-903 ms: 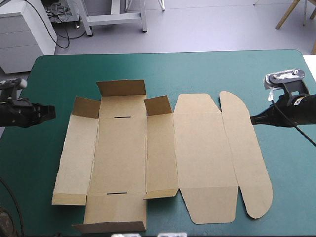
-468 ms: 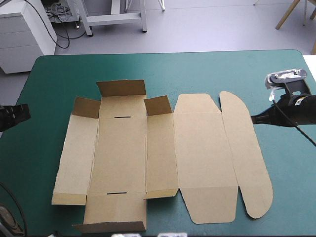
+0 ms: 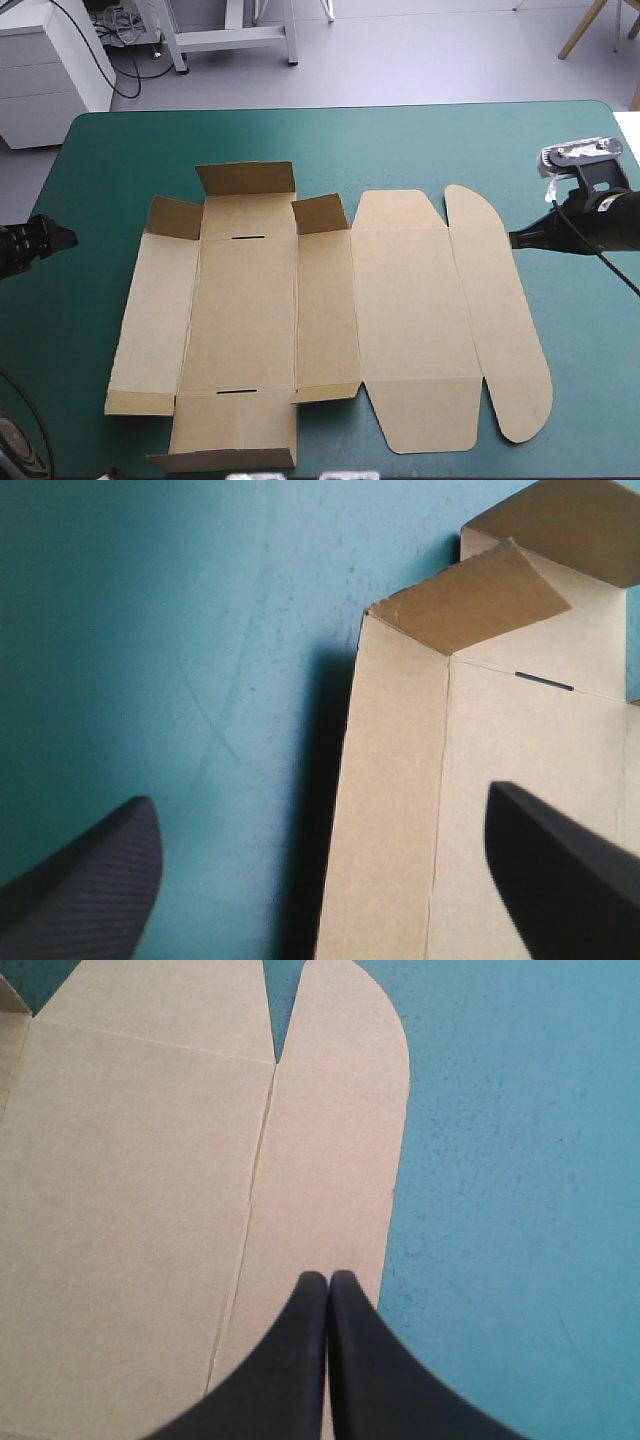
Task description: Fold the box
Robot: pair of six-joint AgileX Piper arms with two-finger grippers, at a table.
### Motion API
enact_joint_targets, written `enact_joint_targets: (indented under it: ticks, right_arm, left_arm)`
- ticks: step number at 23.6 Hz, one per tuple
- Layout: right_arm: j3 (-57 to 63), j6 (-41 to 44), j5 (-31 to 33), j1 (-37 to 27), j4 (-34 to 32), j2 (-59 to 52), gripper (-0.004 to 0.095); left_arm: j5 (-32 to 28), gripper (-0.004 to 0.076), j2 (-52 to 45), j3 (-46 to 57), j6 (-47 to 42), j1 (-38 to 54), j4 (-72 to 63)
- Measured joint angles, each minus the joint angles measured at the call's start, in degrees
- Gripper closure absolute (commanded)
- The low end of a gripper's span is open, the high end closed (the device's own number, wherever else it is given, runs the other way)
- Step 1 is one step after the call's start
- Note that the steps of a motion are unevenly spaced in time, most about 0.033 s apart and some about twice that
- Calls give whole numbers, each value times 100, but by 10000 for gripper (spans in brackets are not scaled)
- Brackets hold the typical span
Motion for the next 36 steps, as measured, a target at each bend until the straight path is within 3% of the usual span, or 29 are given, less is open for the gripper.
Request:
enact_joint_targets:
  ticks: [8, 18, 21, 27, 36]
  right_arm:
    - [0, 0, -64, 0, 121, -5, 927]
    - [0, -70, -86, 0, 145, -5, 927]
    - [0, -82, -177, 0, 145, -5, 927]
    - [0, -86, -190, 0, 145, -5, 927]
    - [0, -86, -190, 0, 156, -5, 927]
  left_arm:
    - [-10, -10, 0, 424, -62, 0, 49]
    - [-88, -9, 0, 2158, 432, 0, 325]
    - [-423, -9, 0, 2670, 755, -47, 227]
    - [-552, -8, 0, 2818, 1250, -544, 201]
    - [-75, 18, 821, 2664, 1260, -1397, 85]
